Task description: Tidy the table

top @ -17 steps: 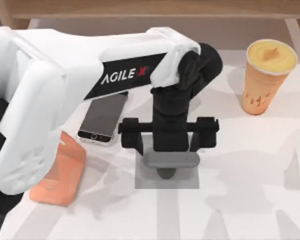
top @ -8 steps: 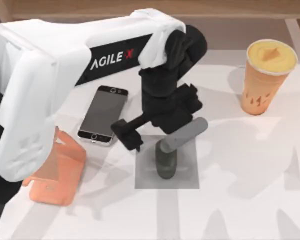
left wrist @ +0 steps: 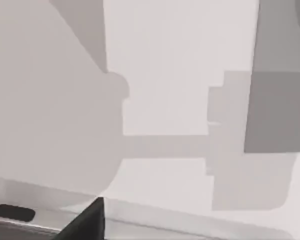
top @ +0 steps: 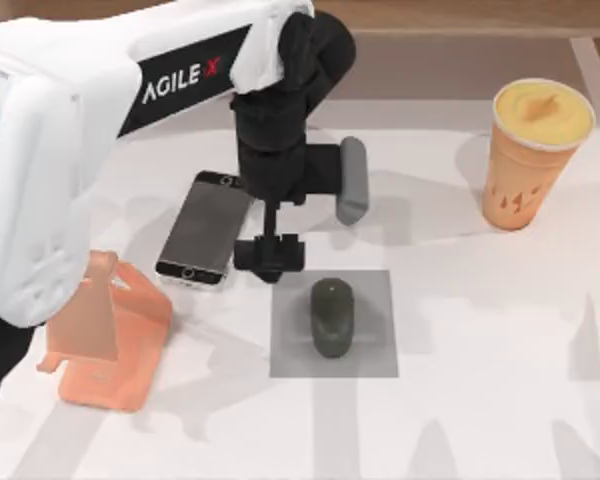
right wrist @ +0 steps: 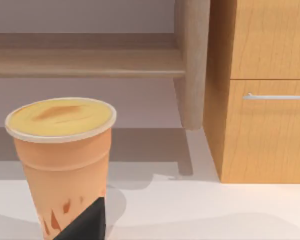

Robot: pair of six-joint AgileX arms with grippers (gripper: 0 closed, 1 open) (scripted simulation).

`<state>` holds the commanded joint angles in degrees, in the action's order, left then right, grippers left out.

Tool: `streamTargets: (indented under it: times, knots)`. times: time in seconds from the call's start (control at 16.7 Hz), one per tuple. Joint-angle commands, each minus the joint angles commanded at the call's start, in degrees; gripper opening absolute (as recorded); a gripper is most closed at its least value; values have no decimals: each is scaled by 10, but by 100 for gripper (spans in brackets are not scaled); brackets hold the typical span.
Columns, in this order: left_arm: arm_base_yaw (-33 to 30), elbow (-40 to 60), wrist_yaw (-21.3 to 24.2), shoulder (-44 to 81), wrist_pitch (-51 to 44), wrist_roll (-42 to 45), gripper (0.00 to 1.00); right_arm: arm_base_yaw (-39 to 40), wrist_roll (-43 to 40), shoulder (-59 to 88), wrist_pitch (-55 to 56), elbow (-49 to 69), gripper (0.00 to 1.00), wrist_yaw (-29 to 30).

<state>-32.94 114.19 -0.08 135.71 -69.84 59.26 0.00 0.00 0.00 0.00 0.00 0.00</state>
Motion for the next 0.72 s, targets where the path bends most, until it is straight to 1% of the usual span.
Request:
streamTargets:
  times: [0.42, 0.54, 0.72]
  knots:
    - [62, 46, 2, 9, -34, -426, 100, 0, 0, 0, 0, 0, 100, 0]
    - [76, 56, 3, 10, -41, -519, 100, 0, 0, 0, 0, 0, 100, 0]
    - [93, 66, 3, 8, -49, -616, 100, 0, 0, 0, 0, 0, 100, 0]
